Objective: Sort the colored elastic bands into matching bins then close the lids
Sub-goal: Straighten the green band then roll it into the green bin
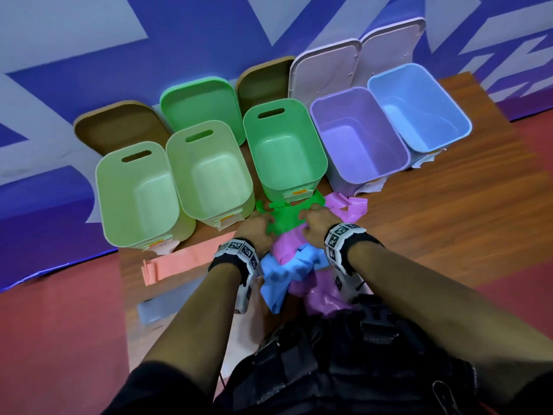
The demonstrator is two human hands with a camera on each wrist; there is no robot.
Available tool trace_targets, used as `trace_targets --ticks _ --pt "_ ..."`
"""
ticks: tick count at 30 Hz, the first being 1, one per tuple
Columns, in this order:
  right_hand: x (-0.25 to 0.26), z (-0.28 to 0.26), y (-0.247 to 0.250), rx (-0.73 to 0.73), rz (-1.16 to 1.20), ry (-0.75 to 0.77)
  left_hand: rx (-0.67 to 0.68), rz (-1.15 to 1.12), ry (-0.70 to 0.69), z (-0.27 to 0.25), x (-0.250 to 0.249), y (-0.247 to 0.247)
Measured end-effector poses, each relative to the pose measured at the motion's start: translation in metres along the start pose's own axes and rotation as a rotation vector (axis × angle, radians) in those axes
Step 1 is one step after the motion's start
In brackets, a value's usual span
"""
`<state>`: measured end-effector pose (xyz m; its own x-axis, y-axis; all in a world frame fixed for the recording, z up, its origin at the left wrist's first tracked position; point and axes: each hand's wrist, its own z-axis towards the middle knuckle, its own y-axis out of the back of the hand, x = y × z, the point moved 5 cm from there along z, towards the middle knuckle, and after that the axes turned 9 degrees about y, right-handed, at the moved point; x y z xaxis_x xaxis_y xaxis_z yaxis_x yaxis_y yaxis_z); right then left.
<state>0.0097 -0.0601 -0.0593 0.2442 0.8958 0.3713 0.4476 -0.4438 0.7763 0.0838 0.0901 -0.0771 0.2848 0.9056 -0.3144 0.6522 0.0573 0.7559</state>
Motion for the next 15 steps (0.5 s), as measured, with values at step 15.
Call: trace_targets --ticks 15 --pt "-0.049 0.031 0.006 0.064 0.051 -0.055 -0.008 -0.031 0.103 0.037 -0.025 -0.002"
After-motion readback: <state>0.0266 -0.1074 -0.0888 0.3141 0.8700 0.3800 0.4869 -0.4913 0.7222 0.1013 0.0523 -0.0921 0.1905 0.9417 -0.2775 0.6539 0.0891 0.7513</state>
